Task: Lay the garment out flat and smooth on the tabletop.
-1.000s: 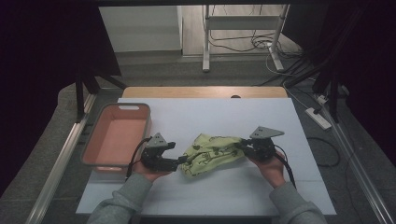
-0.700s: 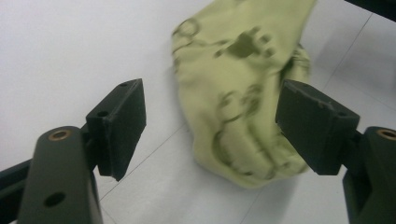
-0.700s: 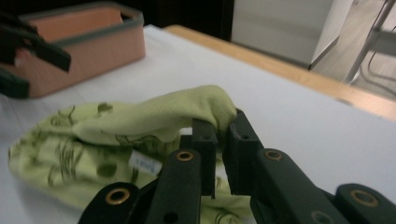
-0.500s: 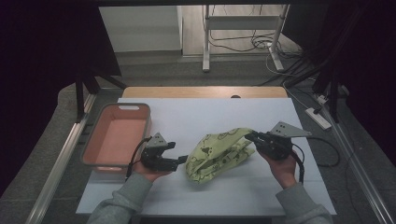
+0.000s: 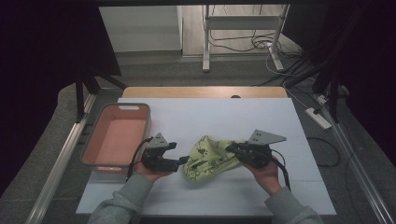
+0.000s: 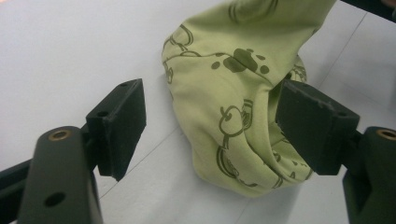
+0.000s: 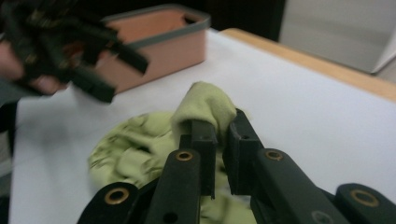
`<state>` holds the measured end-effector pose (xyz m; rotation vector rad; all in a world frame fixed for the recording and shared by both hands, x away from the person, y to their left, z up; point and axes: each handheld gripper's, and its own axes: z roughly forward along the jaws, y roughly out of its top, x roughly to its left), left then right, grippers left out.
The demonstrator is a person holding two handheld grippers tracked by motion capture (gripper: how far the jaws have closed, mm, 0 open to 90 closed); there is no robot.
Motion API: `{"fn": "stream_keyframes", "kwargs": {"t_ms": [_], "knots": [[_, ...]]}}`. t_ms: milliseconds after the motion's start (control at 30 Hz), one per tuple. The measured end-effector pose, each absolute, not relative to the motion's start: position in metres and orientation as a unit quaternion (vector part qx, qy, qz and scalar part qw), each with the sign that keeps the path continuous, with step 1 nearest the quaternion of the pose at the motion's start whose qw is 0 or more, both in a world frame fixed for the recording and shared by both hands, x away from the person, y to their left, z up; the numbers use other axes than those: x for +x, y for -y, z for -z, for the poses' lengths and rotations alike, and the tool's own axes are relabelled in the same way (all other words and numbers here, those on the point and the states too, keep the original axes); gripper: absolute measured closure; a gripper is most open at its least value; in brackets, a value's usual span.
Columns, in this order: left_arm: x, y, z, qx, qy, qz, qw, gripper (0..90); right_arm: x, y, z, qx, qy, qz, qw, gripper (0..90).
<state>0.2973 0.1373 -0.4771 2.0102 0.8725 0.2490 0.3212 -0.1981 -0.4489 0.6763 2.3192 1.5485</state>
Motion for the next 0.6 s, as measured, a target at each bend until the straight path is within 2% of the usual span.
{"fn": "stream_keyframes", "kwargs": {"t_ms": [267, 433, 467, 500, 533, 600], "knots": [[0.298, -0.140, 0.477, 0.811, -0.357, -0.102, 0.452, 24.8, 0.295, 0.147, 0.475, 0.156, -0.853, -0.493, 0.073, 83.7], [0.299, -0.141, 0.477, 0.810, -0.358, -0.103, 0.452, 24.8, 0.283, 0.135, 0.483, 0.134, -0.865, -0.479, 0.064, 81.8], [0.299, -0.141, 0.477, 0.810, -0.358, -0.103, 0.452, 24.8, 0.283, 0.135, 0.484, 0.132, -0.866, -0.477, 0.063, 78.7], [0.299, -0.141, 0.477, 0.811, -0.358, -0.103, 0.452, 24.8, 0.283, 0.136, 0.484, 0.129, -0.867, -0.477, 0.064, 72.7], [0.299, -0.141, 0.477, 0.810, -0.358, -0.103, 0.452, 24.8, 0.283, 0.139, 0.483, 0.128, -0.867, -0.477, 0.064, 62.7], [0.298, -0.141, 0.477, 0.810, -0.359, -0.103, 0.452, 24.8, 0.283, 0.145, 0.480, 0.129, -0.863, -0.484, 0.072, 52.9]]}}
